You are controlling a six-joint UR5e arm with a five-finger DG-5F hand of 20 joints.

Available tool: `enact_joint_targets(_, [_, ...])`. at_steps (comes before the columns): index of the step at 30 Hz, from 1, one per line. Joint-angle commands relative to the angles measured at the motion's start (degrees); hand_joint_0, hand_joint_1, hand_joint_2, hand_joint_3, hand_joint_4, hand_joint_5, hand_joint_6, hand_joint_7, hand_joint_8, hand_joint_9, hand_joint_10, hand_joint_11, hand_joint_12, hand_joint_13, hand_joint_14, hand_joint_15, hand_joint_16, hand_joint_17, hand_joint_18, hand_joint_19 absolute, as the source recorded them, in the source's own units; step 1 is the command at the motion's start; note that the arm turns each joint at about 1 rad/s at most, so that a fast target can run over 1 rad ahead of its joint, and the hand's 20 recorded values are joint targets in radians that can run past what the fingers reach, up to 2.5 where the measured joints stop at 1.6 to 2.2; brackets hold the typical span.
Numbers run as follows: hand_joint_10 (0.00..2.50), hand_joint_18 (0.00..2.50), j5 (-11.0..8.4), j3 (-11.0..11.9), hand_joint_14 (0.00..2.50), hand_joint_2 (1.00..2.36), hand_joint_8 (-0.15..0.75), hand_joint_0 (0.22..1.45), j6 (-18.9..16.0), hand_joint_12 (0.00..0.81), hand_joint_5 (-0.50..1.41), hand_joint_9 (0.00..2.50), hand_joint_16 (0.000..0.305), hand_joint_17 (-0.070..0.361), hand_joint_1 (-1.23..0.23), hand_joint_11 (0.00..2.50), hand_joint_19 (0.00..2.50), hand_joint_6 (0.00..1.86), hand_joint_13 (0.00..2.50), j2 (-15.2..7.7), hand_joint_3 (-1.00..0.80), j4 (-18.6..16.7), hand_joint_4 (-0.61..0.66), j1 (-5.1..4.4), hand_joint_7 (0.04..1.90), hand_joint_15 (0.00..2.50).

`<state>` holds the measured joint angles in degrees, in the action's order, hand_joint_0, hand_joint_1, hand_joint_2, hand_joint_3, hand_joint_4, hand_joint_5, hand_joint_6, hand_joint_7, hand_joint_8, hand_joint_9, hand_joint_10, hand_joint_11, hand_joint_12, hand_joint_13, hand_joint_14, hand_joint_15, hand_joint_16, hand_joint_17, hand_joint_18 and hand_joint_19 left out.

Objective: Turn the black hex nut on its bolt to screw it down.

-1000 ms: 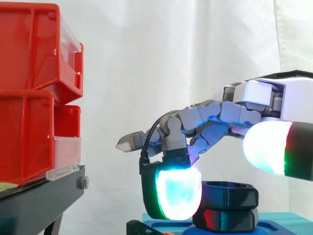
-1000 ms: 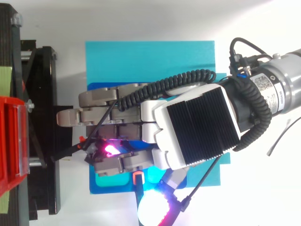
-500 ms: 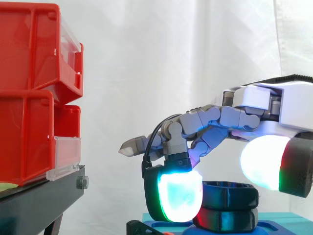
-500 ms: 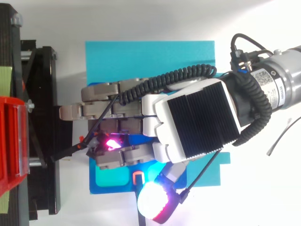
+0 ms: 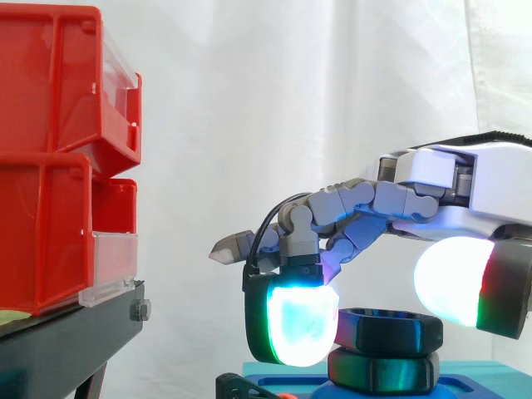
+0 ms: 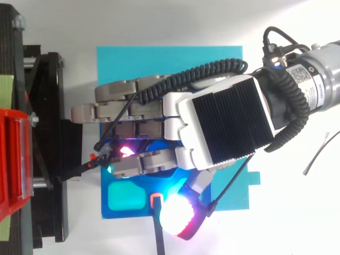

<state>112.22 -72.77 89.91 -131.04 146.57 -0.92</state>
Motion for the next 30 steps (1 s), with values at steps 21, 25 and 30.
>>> enact_joint_targets(21, [0.00,0.49,2.47,0.0,0.00,1.00,0.357,0.39,0.0,0.427,-0.05,0.82,0.065,0.147,-0.17,0.17,0.24,0.57,0.40,0.0,-0.50,-0.1,0.26,2.15,1.29,0.00])
enact_joint_targets(25, [0.00,0.49,3.62,0.0,0.00,1.00,0.358,0.39,0.0,0.426,-0.05,0.82,0.065,0.146,-0.17,0.17,0.24,0.57,0.40,0.0,-0.50,-0.1,0.26,2.86,1.30,0.00])
enact_joint_targets(30, [0.00,0.49,4.41,0.0,0.00,1.00,0.358,0.39,0.0,0.427,-0.05,0.82,0.065,0.147,-0.17,0.18,0.24,0.57,0.40,0.1,-0.50,-0.1,0.26,3.21,1.30,0.00])
